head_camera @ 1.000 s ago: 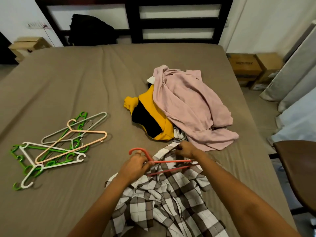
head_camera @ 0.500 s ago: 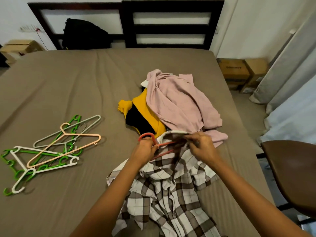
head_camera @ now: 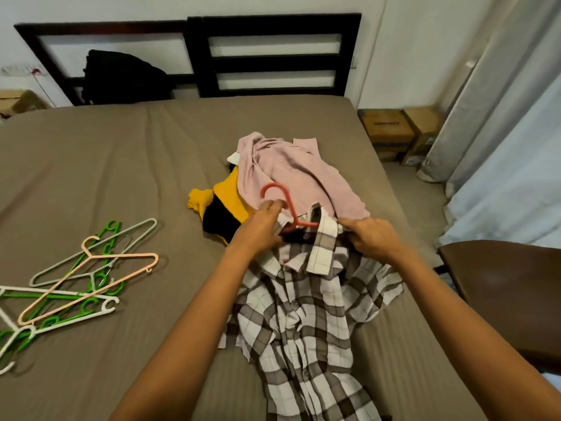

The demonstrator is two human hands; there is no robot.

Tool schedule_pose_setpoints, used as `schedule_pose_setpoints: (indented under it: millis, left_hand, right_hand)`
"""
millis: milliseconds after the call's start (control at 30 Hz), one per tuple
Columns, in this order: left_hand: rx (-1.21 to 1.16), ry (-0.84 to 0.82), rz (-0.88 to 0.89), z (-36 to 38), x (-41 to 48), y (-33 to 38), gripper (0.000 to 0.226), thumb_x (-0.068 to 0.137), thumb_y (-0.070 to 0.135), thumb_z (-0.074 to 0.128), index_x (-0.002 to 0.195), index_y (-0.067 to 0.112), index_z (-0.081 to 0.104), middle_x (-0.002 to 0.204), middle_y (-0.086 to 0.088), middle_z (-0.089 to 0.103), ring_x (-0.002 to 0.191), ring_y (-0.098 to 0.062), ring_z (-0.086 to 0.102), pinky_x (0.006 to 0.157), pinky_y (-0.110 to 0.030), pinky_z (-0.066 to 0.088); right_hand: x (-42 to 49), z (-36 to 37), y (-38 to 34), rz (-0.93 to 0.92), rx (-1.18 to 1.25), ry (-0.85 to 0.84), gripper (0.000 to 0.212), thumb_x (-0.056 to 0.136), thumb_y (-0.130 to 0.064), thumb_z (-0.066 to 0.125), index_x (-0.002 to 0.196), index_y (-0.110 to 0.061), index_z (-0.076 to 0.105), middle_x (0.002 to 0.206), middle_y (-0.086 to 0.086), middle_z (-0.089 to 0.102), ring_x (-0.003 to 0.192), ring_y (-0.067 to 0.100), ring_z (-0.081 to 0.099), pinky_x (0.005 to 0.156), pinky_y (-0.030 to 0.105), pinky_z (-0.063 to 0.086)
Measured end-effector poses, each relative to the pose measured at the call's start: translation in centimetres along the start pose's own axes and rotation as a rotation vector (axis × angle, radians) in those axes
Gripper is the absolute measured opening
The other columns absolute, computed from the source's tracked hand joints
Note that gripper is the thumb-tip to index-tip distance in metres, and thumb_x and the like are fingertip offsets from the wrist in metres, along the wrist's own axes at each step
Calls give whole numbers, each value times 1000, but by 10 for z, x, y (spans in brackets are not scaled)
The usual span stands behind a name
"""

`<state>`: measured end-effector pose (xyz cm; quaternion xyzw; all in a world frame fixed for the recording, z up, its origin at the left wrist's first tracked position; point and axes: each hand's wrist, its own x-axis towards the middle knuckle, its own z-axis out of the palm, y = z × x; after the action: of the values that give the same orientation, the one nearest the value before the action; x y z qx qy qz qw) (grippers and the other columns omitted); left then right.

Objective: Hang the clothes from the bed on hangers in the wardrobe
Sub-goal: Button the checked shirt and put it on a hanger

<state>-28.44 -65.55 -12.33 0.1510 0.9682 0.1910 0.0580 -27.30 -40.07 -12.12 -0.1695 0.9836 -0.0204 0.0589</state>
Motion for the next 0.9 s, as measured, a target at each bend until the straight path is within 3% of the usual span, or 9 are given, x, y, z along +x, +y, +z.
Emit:
schedule_pose_setpoints:
  millis: [67, 133, 200, 300, 400, 500, 600, 733, 900]
  left_hand:
    - [175, 58, -178, 5, -1, 0, 55, 83, 8, 62, 131, 11, 35, 122, -18, 42, 97, -43, 54, 64, -44, 43]
    - [91, 159, -326, 4, -6, 4, 34, 89, 13, 54, 120, 2, 45, 108, -23, 52, 89, -45, 58, 61, -43, 41]
    - [-264, 197, -387, 3, -6, 12, 18, 93, 13, 46, 97, -3, 53, 82, -20, 61, 72, -35, 66, 53, -35, 48]
    - [-1244, 163, -549, -7, 8, 35, 17, 93, 4, 40, 82, 0, 52, 54, -6, 55, 50, -18, 66, 52, -29, 58]
    - [-1541, 201, -516, -10, 41, 38, 17, 97, 12, 46, 85, 8, 56, 63, -3, 61, 59, -11, 67, 61, -26, 59]
    - [-1286, 145, -434, 13, 65, 22, 15, 94, 31, 55, 99, 17, 56, 84, 0, 63, 71, -11, 60, 66, -26, 53]
    - [-996, 45, -423, 67, 73, 7, 37, 90, 28, 61, 122, 14, 49, 103, -4, 63, 89, -16, 55, 70, -20, 49]
    - [-878, 30, -504, 133, 61, -7, 32, 92, 9, 56, 121, 0, 50, 95, -11, 58, 92, -18, 52, 66, -15, 43]
    - [-738, 160, -658, 176, 51, -23, 20, 89, 13, 60, 105, 4, 53, 94, -8, 58, 92, -25, 57, 75, -28, 44]
  right_hand:
    - [-1, 5, 22, 49, 74, -20, 39, 95, -24, 44, 133, -31, 46, 121, 9, 63, 105, 31, 59, 78, 35, 45]
    - [-2, 8, 44, 51, 169, -51, 37, 94, -23, 49, 130, -29, 49, 121, 8, 63, 105, 30, 59, 81, 37, 46]
    - [-2, 6, 57, 38, 243, -91, 36, 94, -20, 53, 130, -25, 52, 118, 4, 63, 103, 28, 59, 82, 35, 44]
    - [11, 4, 66, -20, 345, -83, 31, 92, -16, 56, 122, -24, 58, 112, 2, 64, 101, 25, 59, 85, 39, 46]
    - [42, 8, 75, 6, 397, -56, 29, 91, -14, 57, 118, -23, 61, 108, -1, 64, 100, 23, 59, 85, 39, 46]
    - [84, 21, 67, 191, 323, 115, 32, 88, -15, 61, 120, -20, 60, 116, 4, 63, 107, 30, 53, 84, 34, 39]
    - [103, 55, 44, 475, 229, 322, 45, 83, -11, 65, 126, -15, 52, 124, 15, 52, 112, 36, 43, 91, 40, 37]
    - [72, 106, -11, 574, 760, 620, 11, 85, -2, 57, 91, -4, 48, 89, 14, 50, 79, 26, 44, 67, 28, 32]
    - [52, 169, -46, 654, 1033, 217, 25, 87, -16, 64, 71, -13, 44, 63, -2, 47, 60, 17, 47, 61, 26, 32]
